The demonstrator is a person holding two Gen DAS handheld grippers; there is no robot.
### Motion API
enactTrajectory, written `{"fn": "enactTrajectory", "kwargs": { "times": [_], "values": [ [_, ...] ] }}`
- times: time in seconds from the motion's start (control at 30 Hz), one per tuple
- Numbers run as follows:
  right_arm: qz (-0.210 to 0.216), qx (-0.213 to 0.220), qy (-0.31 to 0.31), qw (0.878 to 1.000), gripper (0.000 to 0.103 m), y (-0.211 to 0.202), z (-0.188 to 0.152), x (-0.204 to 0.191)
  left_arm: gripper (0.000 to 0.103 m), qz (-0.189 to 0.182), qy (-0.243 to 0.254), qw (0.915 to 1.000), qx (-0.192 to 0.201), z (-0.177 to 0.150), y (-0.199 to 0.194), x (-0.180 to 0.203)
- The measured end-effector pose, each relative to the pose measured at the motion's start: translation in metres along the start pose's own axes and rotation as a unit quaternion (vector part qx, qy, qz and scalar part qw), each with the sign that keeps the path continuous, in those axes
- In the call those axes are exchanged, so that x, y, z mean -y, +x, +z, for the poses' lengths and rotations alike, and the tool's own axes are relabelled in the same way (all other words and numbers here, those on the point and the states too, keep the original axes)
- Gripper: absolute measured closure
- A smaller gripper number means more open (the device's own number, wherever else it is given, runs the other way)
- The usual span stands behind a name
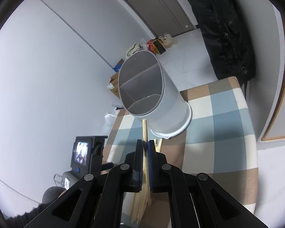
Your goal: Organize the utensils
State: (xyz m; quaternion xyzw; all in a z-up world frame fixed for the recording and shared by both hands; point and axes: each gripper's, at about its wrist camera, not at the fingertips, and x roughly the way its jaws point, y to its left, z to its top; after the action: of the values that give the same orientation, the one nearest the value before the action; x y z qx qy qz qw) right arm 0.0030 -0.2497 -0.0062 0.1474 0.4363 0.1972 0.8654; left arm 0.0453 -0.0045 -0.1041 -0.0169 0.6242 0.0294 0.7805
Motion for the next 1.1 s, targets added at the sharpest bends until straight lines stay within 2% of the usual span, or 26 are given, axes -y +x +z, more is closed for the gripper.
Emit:
{"fn": "enactTrajectory", "kwargs": {
  "times": [0.13, 0.23, 0.33, 0.4, 0.47, 0.6, 0.8, 0.97, 1.1],
  "values": [
    [0.000, 0.001, -0.002, 1.000, 0.099, 0.000, 0.001, 0.000, 0.005, -0.008, 0.008, 0.9999, 0.000, 0.008, 0.003, 0.000],
    [-0.001, 0.000, 0.000, 1.000, 0.099, 0.001, 0.002, 0.001, 0.019, -0.014, 0.021, 0.9996, 0.010, 0.014, 0.000, 0.005],
    [-0.001, 0.000, 0.004, 1.000, 0.099, 0.001, 0.004, 0.003, 0.045, -0.021, 0.035, 0.9989, 0.024, 0.016, -0.005, 0.011],
    [-0.002, 0.001, 0.007, 1.000, 0.099, 0.002, 0.005, 0.005, 0.080, -0.030, 0.041, 0.9981, 0.034, 0.018, -0.008, 0.014],
    [-0.004, 0.002, 0.008, 1.000, 0.099, 0.002, 0.007, 0.007, 0.096, -0.043, 0.036, 0.9978, 0.036, 0.019, -0.008, 0.011],
    [-0.012, 0.003, 0.009, 1.000, 0.099, 0.003, 0.009, 0.011, 0.101, -0.083, 0.008, 0.9956, 0.043, 0.017, -0.010, -0.001],
    [-0.023, 0.007, 0.000, 1.000, 0.100, 0.002, 0.010, 0.010, 0.102, -0.101, -0.021, 0.9902, 0.095, 0.007, -0.040, -0.008],
    [-0.029, 0.015, -0.021, 0.999, 0.100, -0.002, 0.008, 0.000, 0.102, -0.118, -0.018, 0.9841, 0.132, -0.006, -0.069, -0.001],
    [-0.033, -0.004, -0.013, 0.999, 0.098, 0.006, 0.005, 0.005, 0.102, -0.127, -0.016, 0.9781, 0.164, -0.009, -0.089, -0.002]
  ]
}}
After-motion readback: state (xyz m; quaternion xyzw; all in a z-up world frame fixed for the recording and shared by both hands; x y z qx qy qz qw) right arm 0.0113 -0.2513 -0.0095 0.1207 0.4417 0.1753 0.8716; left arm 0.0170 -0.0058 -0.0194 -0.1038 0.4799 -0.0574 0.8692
